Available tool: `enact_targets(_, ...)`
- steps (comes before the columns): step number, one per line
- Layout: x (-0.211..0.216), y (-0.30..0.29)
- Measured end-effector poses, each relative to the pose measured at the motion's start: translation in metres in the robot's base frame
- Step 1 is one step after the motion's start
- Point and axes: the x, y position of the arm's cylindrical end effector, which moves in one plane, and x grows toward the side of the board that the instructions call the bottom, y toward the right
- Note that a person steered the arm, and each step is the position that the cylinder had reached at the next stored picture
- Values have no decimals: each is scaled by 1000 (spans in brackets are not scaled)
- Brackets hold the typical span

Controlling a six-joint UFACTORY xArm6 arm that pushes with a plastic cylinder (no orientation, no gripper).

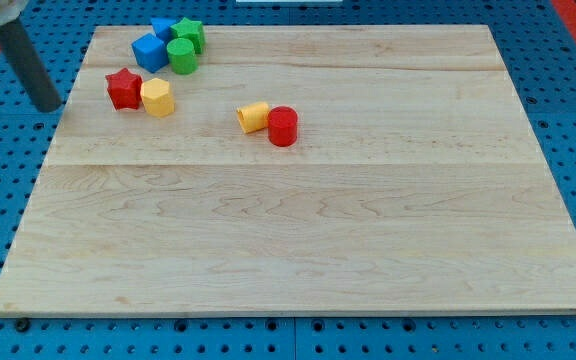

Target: Push the yellow heart and yellow hexagon to the top center

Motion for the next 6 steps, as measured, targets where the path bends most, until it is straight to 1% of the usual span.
enact_targets(1, 7, 19)
enact_targets(2, 11, 69)
enact_targets(4, 11, 75)
enact_targets(5, 3, 116)
enact_targets(6, -11, 174)
